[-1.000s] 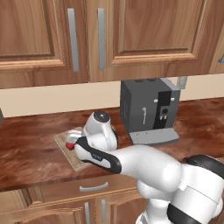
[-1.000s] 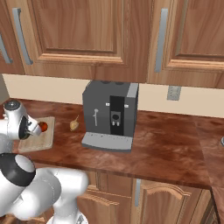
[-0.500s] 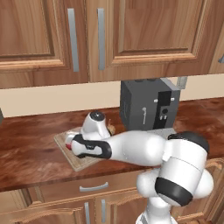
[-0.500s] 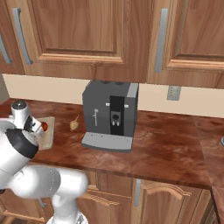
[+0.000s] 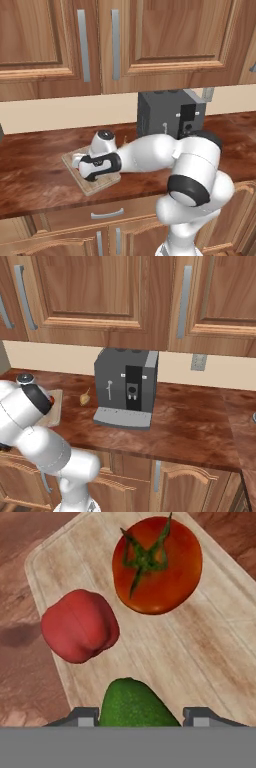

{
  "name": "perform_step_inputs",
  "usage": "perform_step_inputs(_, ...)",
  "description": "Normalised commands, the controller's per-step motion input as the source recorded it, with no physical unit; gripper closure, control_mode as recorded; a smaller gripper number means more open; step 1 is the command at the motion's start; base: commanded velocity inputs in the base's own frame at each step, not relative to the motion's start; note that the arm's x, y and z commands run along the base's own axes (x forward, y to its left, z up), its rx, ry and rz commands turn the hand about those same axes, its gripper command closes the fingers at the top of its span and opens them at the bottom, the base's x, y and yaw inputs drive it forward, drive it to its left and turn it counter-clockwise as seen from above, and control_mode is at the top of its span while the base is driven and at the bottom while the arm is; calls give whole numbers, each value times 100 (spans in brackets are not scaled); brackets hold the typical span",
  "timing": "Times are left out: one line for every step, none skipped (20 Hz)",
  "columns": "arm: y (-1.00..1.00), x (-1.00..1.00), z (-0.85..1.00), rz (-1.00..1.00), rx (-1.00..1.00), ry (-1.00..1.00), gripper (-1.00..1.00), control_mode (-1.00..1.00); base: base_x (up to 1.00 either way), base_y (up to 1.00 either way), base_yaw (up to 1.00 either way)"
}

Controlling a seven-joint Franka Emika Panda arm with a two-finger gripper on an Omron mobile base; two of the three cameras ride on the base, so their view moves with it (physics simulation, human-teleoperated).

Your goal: Place the avocado, onion, tomato, and bell pepper on the cutting board.

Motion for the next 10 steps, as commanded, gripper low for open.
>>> perform_step_inputs(5,9,-17,0,0,0,100,-100,0,0,0)
perform_step_inputs(4,10,-17,0,0,1,100,-100,0,0,0)
perform_step_inputs(5,9,-18,0,0,1,100,-100,0,0,0)
perform_step_inputs(8,11,-19,0,0,2,100,-100,0,0,0)
perform_step_inputs(11,12,-20,0,0,2,100,-100,0,0,0)
perform_step_inputs(14,12,-21,0,-1,3,100,-100,0,0,0)
perform_step_inputs(16,14,-24,0,-1,4,100,-100,0,0,0)
perform_step_inputs(16,14,-24,0,-1,4,100,-100,0,0,0)
perform_step_inputs(16,14,-25,0,-1,5,100,-100,0,0,0)
perform_step_inputs(16,14,-24,0,-1,5,100,-100,0,0,0)
